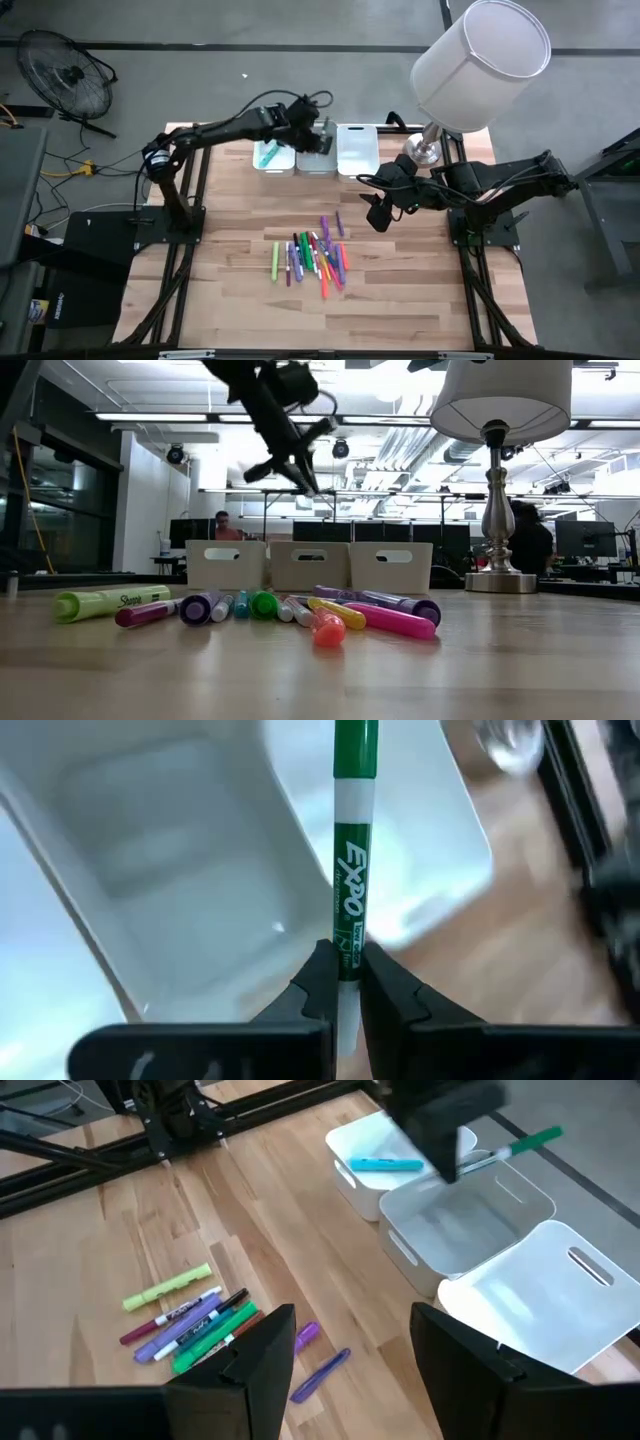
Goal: Pick & Place Markers
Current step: Put the green marker pen into the gray bin, then put the violet pen into the right white bin
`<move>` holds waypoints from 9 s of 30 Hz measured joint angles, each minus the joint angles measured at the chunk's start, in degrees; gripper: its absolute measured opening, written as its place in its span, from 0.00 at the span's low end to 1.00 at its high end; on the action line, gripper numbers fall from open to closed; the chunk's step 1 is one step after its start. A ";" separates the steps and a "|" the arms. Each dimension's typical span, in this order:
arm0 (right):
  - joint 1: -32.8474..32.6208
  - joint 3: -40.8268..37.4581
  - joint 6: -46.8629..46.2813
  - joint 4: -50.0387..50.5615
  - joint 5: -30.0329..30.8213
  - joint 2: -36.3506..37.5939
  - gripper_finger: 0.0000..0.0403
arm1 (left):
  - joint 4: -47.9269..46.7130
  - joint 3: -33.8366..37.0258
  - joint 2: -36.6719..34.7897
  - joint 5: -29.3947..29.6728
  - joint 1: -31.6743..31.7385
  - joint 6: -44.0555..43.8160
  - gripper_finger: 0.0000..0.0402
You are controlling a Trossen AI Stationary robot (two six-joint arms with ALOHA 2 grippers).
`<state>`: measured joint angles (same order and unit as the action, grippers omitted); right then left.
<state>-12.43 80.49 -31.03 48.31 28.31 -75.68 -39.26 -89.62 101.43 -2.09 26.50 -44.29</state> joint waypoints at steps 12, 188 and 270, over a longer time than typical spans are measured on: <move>0.00 0.00 -0.42 1.29 -2.27 0.00 0.47 | -0.31 0.06 6.77 0.11 3.87 -5.19 0.04; 12.13 20.78 -34.51 14.32 -25.37 -53.44 0.47 | 25.13 63.17 -78.06 7.42 -39.67 24.50 0.00; 37.48 0.38 -25.68 -1.34 -20.16 -32.44 0.07 | 24.06 63.17 -78.03 8.20 -39.65 24.48 0.00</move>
<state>25.06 80.87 -56.70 46.98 8.15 -108.12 -15.20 -26.46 23.40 6.11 -13.15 -19.81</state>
